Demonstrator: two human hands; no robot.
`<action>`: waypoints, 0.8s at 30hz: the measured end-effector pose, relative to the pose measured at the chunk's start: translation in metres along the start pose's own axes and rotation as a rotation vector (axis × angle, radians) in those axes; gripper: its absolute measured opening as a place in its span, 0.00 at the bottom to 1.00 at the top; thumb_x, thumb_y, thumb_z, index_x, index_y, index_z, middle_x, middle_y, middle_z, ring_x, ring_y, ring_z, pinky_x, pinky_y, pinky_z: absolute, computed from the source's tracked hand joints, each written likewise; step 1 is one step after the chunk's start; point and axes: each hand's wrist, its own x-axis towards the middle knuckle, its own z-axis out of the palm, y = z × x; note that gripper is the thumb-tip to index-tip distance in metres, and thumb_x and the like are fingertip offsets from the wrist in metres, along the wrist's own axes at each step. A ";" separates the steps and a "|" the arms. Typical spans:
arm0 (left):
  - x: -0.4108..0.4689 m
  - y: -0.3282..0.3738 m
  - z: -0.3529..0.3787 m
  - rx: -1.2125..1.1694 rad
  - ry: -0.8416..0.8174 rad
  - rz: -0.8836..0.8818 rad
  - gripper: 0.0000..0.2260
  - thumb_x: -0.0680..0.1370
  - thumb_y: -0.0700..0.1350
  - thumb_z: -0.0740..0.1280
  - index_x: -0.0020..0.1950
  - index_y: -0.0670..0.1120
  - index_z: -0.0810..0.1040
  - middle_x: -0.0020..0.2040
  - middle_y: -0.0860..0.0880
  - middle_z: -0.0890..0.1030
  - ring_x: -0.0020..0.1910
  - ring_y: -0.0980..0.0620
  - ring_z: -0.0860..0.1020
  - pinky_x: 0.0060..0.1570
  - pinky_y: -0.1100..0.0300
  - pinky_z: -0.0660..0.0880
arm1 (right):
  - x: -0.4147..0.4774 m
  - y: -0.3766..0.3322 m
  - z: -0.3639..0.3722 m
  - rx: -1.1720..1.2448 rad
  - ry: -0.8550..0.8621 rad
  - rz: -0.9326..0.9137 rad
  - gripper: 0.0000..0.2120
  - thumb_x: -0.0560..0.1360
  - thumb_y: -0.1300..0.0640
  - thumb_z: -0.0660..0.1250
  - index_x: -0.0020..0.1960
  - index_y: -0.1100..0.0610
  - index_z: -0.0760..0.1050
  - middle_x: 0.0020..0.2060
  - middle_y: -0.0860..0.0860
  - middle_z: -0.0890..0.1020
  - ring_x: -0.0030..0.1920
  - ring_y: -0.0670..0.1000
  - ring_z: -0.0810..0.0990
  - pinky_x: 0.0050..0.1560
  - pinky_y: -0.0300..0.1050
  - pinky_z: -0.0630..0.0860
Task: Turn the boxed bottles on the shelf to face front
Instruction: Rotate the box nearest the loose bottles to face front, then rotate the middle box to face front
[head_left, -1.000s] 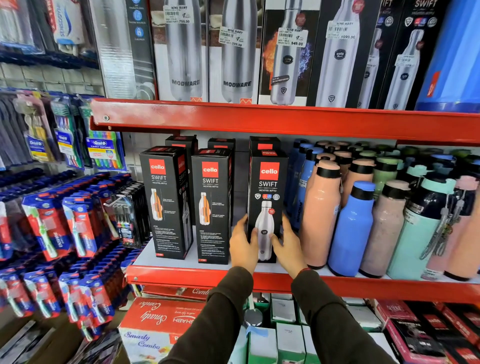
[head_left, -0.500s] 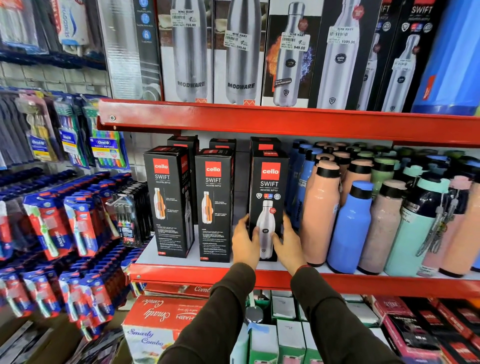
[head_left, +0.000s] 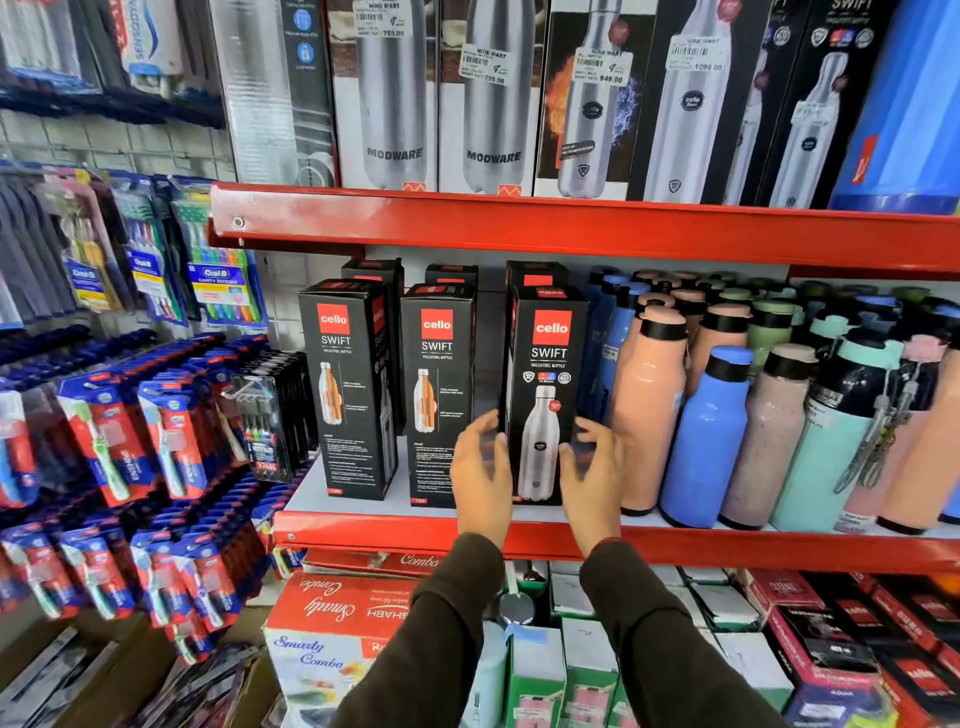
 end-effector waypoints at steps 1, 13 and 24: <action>0.000 0.001 -0.007 0.016 0.034 0.066 0.14 0.83 0.42 0.61 0.68 0.48 0.74 0.64 0.52 0.77 0.63 0.55 0.75 0.64 0.53 0.75 | -0.004 -0.005 0.002 0.026 0.026 -0.054 0.16 0.77 0.60 0.66 0.62 0.49 0.72 0.54 0.47 0.73 0.51 0.49 0.76 0.56 0.48 0.77; 0.045 -0.036 -0.072 0.204 0.007 -0.095 0.23 0.83 0.40 0.59 0.78 0.40 0.60 0.77 0.40 0.64 0.77 0.44 0.62 0.72 0.61 0.56 | -0.025 -0.043 0.081 0.053 -0.437 0.025 0.24 0.82 0.59 0.59 0.77 0.55 0.59 0.74 0.52 0.68 0.71 0.47 0.68 0.71 0.40 0.64; 0.057 -0.054 -0.090 0.031 -0.113 -0.279 0.24 0.82 0.45 0.64 0.77 0.43 0.65 0.74 0.41 0.72 0.73 0.47 0.71 0.65 0.64 0.67 | -0.032 -0.038 0.097 0.055 -0.435 0.065 0.32 0.76 0.67 0.65 0.77 0.53 0.59 0.72 0.54 0.69 0.73 0.51 0.67 0.75 0.47 0.63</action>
